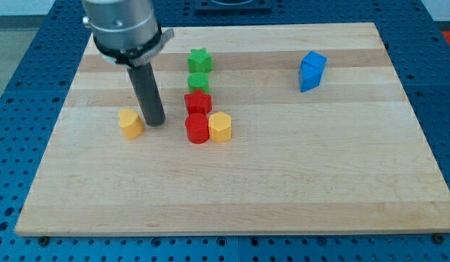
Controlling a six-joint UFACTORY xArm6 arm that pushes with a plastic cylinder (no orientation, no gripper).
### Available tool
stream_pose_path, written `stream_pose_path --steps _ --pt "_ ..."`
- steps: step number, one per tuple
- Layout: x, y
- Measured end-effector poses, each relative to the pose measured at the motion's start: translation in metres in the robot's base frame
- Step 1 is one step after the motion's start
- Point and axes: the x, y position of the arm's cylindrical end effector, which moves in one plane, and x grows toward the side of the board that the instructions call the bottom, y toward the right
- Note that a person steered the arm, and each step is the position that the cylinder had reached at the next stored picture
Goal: Move the yellow heart diagonally to the red circle
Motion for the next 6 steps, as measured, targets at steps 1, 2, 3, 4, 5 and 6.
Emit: stream_pose_path --steps 1,2,3,4,5,6 --pt "-0.032 -0.018" --pt "-0.011 -0.046" --pt "0.049 -0.05" --pt "0.095 -0.039" --pt "0.115 -0.033" --pt "0.117 -0.047"
